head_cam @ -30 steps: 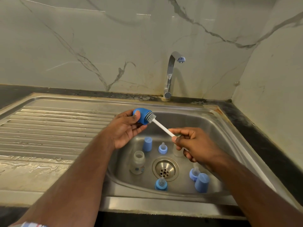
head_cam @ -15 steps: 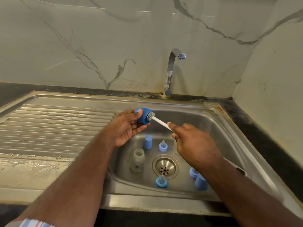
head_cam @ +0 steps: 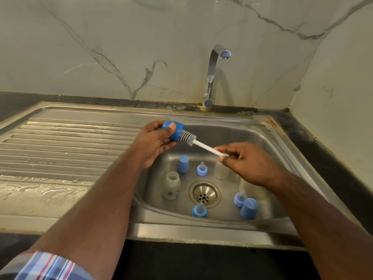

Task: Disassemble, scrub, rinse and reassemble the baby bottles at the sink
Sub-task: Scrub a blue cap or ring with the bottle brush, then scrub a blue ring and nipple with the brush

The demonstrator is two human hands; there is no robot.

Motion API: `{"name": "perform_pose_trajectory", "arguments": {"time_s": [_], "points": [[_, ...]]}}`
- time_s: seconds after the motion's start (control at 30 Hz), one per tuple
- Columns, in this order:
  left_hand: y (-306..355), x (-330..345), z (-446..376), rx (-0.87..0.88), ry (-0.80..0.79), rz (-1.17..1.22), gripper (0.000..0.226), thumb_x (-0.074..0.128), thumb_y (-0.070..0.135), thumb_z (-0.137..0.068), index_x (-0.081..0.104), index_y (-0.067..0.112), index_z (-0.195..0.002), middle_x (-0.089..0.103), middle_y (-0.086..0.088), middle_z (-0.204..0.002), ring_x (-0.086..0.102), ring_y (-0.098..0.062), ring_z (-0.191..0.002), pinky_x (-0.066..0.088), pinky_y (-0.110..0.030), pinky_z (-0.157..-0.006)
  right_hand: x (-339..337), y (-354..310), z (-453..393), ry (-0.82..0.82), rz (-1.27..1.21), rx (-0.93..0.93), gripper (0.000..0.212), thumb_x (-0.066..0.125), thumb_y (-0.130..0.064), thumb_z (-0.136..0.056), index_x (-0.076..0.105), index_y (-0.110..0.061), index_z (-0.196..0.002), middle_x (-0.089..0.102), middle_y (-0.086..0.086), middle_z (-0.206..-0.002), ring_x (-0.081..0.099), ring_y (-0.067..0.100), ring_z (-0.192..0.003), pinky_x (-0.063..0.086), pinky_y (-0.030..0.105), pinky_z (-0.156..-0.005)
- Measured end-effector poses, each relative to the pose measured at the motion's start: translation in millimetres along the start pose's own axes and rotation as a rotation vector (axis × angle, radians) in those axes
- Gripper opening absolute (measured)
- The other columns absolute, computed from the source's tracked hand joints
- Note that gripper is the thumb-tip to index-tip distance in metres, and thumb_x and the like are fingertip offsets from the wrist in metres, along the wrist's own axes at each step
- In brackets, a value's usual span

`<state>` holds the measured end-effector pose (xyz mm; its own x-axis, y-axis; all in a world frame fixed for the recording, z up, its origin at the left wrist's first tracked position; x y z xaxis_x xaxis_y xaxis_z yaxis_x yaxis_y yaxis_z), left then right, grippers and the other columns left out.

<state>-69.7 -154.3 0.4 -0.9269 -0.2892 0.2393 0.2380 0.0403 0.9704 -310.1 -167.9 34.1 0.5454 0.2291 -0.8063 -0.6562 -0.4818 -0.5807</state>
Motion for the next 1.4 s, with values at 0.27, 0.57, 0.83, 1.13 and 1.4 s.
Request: {"name": "perform_pose_trajectory", "arguments": {"time_s": [0.27,0.57,0.83,1.13,1.4], "points": [[-14,-8,2,-0.096,-0.023,-0.412,0.041,0.080,0.031,-0.086,0.060,0.017,-0.119,0.073,-0.012,-0.099,0.062,-0.013,-0.064,0.046,-0.022,-0.053,-7,39,-6,0.053,0.006,0.078,0.018,0.067,-0.028,-0.093,0.074,-0.027,-0.110,0.064,-0.011,-0.072,0.059,0.005,-0.068,0.041,0.023,-0.062],[-94,29,40,-0.467,-0.510,-0.871,0.044,0.073,-0.010,-0.085,0.058,0.018,-0.116,0.066,-0.026,-0.122,0.069,-0.029,-0.074,0.062,-0.029,-0.062,5,47,-13,0.010,0.062,0.093,0.015,0.069,-0.027,-0.090,0.075,-0.023,-0.102,0.069,-0.006,-0.079,0.063,0.012,-0.072,0.049,0.031,-0.068],[-138,23,48,-0.634,-0.541,-1.108,0.033,0.065,-0.005,-0.092,0.064,0.024,-0.109,0.054,-0.013,-0.128,0.071,-0.035,-0.105,0.061,-0.043,-0.089,9,44,-12,-0.029,0.091,0.086,0.017,0.070,-0.035,-0.089,0.074,-0.028,-0.104,0.070,-0.004,-0.080,0.064,0.013,-0.072,0.048,0.029,-0.065],[-151,19,44,-0.659,-0.593,-1.269,0.035,0.062,-0.007,-0.093,0.064,0.025,-0.106,0.052,-0.009,-0.125,0.065,-0.033,-0.115,0.058,-0.047,-0.096,16,44,-11,-0.083,0.133,0.093,0.024,0.070,-0.035,-0.091,0.073,-0.027,-0.113,0.069,-0.007,-0.086,0.061,0.010,-0.076,0.042,0.027,-0.063],[-152,18,46,-0.670,-0.664,-1.413,0.041,0.058,-0.007,-0.093,0.068,0.031,-0.101,0.051,-0.011,-0.137,0.062,-0.028,-0.095,0.055,-0.043,-0.096,17,44,-11,-0.095,0.111,0.088,0.025,0.070,-0.035,-0.091,0.073,-0.025,-0.114,0.066,-0.007,-0.080,0.059,0.011,-0.071,0.042,0.028,-0.064]]}}
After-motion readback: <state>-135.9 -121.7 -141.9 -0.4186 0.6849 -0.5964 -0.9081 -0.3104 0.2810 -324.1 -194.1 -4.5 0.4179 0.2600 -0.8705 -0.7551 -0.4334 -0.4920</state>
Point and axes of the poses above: each hand's wrist, its own z-axis away from the middle knuckle, its own x-axis out of the palm, y = z × x, the point moved 10 cm from there along -z, towards the middle knuckle
